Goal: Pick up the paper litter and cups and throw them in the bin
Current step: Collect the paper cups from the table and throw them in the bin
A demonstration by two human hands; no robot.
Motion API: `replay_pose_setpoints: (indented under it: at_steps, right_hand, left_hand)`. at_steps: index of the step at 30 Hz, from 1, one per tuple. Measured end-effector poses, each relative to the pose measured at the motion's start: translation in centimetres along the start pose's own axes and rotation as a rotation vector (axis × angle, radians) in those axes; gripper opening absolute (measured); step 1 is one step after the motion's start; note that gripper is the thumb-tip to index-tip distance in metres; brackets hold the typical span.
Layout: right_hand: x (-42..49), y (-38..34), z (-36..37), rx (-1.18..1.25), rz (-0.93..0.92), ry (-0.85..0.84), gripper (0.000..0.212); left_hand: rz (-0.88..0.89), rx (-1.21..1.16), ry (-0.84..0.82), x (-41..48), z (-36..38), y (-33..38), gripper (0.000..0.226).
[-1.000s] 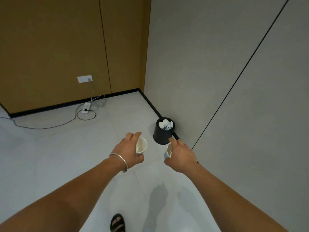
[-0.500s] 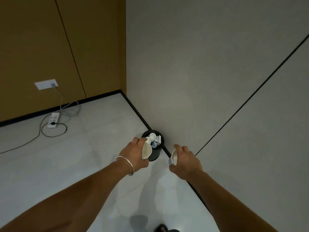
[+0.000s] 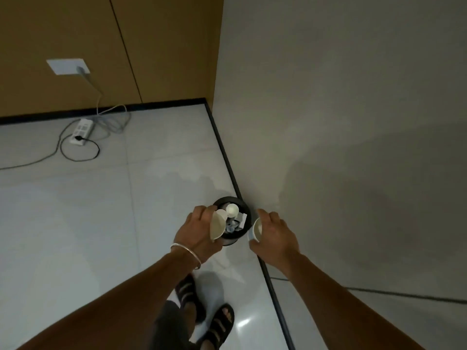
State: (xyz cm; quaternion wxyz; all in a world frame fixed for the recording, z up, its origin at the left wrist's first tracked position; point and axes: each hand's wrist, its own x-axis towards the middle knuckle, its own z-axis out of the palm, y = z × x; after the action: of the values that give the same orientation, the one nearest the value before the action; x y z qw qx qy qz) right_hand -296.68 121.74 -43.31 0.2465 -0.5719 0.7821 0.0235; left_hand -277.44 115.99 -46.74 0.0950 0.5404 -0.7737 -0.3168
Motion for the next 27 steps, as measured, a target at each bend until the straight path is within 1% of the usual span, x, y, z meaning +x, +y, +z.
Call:
replay_pose_setpoints:
  at_steps: [4, 7, 9, 13, 16, 19, 22, 24, 25, 27]
  right_hand:
    - [7.5, 1.4, 1.9, 0.008, 0.0, -0.055, 0.082]
    - [13.7, 2.4, 4.8, 0.03, -0.009, -0.064, 0.083]
    - [18.1, 3.2, 7.5, 0.021, -0.026, -0.05, 0.083]
    - [26.6, 5.1, 14.5, 0.015, -0.077, -0.074, 0.083]
    - [32.0, 7.4, 20.3, -0.017, -0.132, -0.118, 0.086]
    - [36.2, 10.3, 25.6, -0.075, -0.17, -0.159, 0.09]
    - [38.5, 12.5, 29.9, -0.081, -0.219, -0.195, 0.091]
    - [39.4, 13.3, 32.0, -0.096, -0.258, -0.201, 0.09]
    - [39.6, 13.5, 32.8, -0.101, -0.283, -0.185, 0.09]
    - [39.8, 13.7, 34.0, -0.133, -0.35, -0.086, 0.091]
  left_hand:
    - [-0.147, -0.072, 0.03, 5.4, 3.4, -2.8, 0.08]
    - [-0.179, -0.136, 0.019, 9.9, 7.1, -5.7, 0.084]
    - [-0.149, -0.104, 0.014, 12.9, 10.7, -7.8, 0.083]
    - [-0.208, -0.127, -0.02, 18.3, 18.6, -11.0, 0.082]
    - [-0.244, -0.128, -0.011, 21.9, 24.9, -13.6, 0.084]
    - [-0.22, -0.073, -0.019, 24.7, 30.7, -16.4, 0.081]
    - [-0.182, 0.016, -0.05, 25.2, 35.3, -18.8, 0.081]
    - [-0.158, 0.052, -0.009, 24.9, 37.5, -20.1, 0.083]
    - [-0.142, 0.077, 0.026, 24.7, 38.3, -20.6, 0.084]
    - [-0.124, 0.143, 0.057, 24.5, 39.6, -21.3, 0.086]
